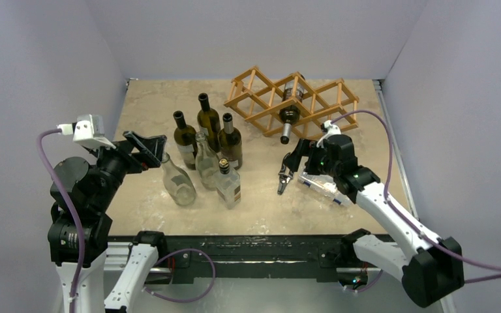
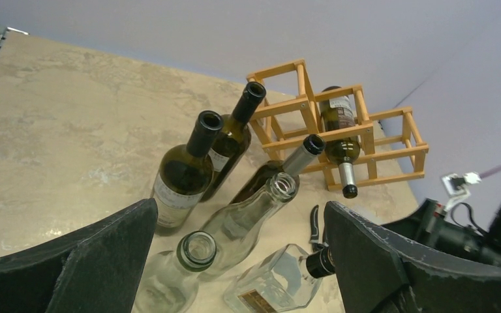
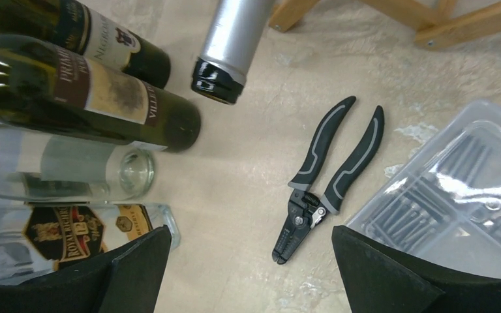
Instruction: Put the wine bottle on the wine rack
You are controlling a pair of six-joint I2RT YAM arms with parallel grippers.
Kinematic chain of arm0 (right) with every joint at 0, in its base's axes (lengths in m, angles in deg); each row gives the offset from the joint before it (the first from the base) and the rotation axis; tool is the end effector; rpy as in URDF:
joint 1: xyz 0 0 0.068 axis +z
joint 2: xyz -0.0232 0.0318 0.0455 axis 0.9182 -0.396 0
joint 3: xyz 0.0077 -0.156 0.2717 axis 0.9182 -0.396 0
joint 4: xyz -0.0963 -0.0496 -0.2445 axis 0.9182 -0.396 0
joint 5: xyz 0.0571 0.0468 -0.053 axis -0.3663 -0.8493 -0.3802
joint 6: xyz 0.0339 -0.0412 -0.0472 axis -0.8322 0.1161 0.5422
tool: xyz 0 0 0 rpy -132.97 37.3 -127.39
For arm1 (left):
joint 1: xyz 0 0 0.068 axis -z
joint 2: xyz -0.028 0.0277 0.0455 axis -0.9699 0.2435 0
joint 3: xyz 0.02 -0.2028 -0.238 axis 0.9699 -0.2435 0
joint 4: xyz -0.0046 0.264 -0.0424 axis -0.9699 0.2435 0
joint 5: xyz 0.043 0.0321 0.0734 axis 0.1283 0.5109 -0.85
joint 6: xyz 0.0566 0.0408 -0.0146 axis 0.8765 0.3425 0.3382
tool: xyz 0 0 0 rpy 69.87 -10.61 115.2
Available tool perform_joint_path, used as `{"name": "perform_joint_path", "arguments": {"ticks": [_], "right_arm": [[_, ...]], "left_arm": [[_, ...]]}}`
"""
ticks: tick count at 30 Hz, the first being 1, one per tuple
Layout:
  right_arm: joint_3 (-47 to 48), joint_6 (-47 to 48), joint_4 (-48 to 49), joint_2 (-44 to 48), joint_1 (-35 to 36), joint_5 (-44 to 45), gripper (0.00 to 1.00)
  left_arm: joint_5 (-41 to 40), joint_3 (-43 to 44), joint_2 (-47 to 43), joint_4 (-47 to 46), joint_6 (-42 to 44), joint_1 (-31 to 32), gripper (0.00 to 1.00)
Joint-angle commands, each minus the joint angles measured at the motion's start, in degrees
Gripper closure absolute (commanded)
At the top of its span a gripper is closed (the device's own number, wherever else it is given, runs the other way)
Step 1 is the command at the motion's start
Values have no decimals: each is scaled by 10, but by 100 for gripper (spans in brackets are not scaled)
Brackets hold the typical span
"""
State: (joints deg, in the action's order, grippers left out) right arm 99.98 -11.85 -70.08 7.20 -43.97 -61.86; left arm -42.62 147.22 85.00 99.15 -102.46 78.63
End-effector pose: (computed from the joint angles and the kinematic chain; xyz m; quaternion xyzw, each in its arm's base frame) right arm 0.1989 0.0917 0.2906 0.0300 0.8666 0.2762 0.4146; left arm 0.0538 -0.0102 0.4778 -0.1095 0.7297 -0.2167 0.6392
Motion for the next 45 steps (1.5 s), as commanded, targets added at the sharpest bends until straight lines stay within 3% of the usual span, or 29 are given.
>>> {"name": "perform_joint_path", "arguments": {"ticks": [1, 7, 14, 21, 30, 35, 39, 45], "right_arm": [[-27, -16, 141, -68, -3, -39, 3], [-68, -33, 258, -136, -2, -32, 5], [-72, -30, 307, -220, -4, -10, 9], [-55, -68, 195, -246, -19, 106, 8], [-60, -113, 88, -234, -63, 137, 6], [-23, -124, -33, -251, -67, 195, 4], [-47, -125, -41, -206, -71, 230, 3], [-63, -130, -54, -175, -111, 212, 2]], "left_arm": [[59, -3, 18, -7, -2, 2, 0], [83, -11, 19, -11, -3, 2, 0], [92, -17, 21, -11, -3, 2, 0], [106, -15, 22, -13, -2, 2, 0], [117, -18, 30, -16, -3, 2, 0], [124, -19, 29, -17, -5, 2, 0], [127, -24, 27, -23, -8, 2, 0], [144, -22, 35, -26, -11, 2, 0]]}}
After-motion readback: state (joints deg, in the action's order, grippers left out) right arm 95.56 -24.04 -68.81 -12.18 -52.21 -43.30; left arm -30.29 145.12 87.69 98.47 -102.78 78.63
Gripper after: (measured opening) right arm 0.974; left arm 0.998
